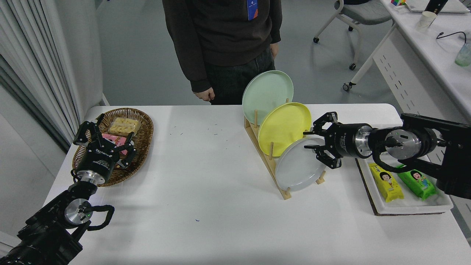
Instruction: Place the plate on the table
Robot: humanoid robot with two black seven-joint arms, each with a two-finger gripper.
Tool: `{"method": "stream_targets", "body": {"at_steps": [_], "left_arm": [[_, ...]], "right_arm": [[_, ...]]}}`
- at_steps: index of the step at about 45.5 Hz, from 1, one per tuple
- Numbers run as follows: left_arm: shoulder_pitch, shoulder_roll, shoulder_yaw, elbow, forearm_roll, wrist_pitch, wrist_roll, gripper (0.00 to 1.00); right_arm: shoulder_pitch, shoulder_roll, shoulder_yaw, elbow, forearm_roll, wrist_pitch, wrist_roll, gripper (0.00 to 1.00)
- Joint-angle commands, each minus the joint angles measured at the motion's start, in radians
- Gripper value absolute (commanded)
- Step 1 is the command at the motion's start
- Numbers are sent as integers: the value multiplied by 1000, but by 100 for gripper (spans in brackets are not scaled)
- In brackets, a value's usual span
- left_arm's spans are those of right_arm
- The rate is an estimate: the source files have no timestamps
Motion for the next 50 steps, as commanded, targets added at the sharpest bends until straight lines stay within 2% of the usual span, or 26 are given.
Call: {"method": "stream_targets", "body": {"at_steps": [1, 22, 47, 50], "left_arm": [[0, 0, 0, 0, 0, 0, 0, 98], [0, 0, 0, 0, 0, 0, 0, 98], [0, 0, 0, 0, 0, 0, 0, 98], [0, 0, 0, 0, 0, 0, 0, 98]], "right_arm": [[-1, 2, 3, -1, -1, -3, -1, 35], [-1, 7, 4, -22, -16, -24, -1, 34], [10, 22, 12, -24, -2, -24, -60, 31], [7, 24, 25, -24, -2, -24, -60, 27]]}}
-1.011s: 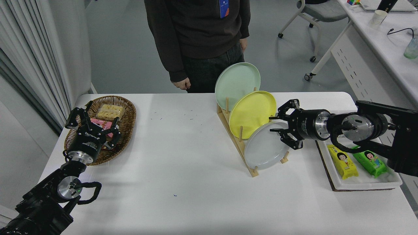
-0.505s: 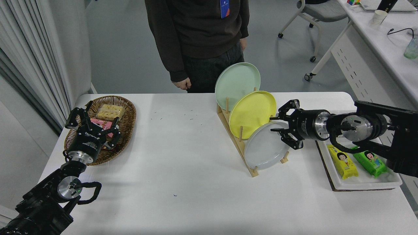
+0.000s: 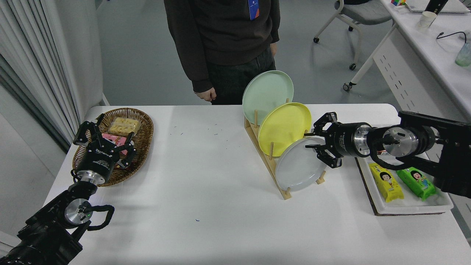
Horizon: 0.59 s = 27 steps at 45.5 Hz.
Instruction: Place the plate on the table
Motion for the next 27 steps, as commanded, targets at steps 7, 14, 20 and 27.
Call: {"method": "stream_targets", "body": {"at_steps": [7, 14, 20, 27], "left_arm": [[0, 0, 0, 0, 0, 0, 0, 98], [0, 0, 0, 0, 0, 0, 0, 98], [0, 0, 0, 0, 0, 0, 0, 98], [0, 0, 0, 0, 0, 0, 0, 98]], "right_arm": [[0, 9, 33, 0, 5, 0, -18, 24], [0, 9, 36, 0, 5, 0, -18, 24], [-3, 9, 36, 0, 5, -2, -18, 22], [-4, 9, 36, -1, 3, -2, -26, 21]]}}
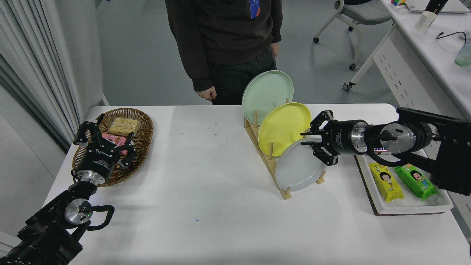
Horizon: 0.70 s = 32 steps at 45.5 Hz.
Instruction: Place the plate on the table
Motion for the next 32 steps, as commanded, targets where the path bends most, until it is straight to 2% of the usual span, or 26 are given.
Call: {"method": "stream_targets", "body": {"at_steps": [1, 32], "left_arm": [[0, 0, 0, 0, 0, 0, 0, 98], [0, 0, 0, 0, 0, 0, 0, 98]], "right_arm": [[-2, 0, 3, 0, -1, 0, -9, 21], [2, 2, 3, 0, 0, -8, -9, 17]]}}
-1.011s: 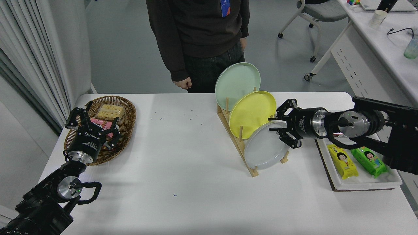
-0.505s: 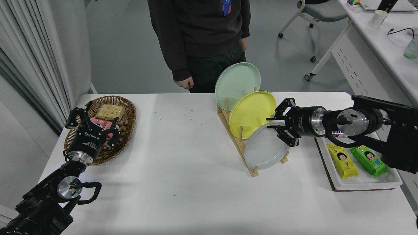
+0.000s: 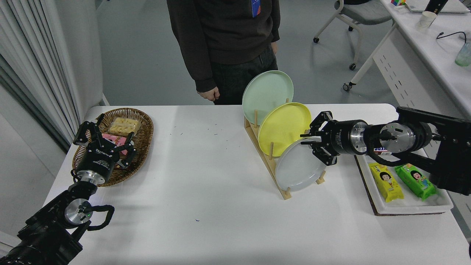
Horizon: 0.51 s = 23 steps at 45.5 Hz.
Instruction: Place the plate on the table
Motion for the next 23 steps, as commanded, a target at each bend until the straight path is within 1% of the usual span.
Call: {"method": "stream_targets", "body": {"at_steps": [1, 10, 14, 23], "left_arm": [[0, 0, 0, 0, 0, 0, 0, 98], [0, 0, 0, 0, 0, 0, 0, 98], [0, 0, 0, 0, 0, 0, 0, 98], [0, 0, 0, 0, 0, 0, 0, 98]], "right_arm": [[1, 1, 0, -2, 0, -4, 1, 17], [-1, 1, 0, 0, 0, -5, -1, 16], [1, 1, 0, 0, 0, -5, -1, 13], [1, 1, 0, 0, 0, -5, -1, 13]]}}
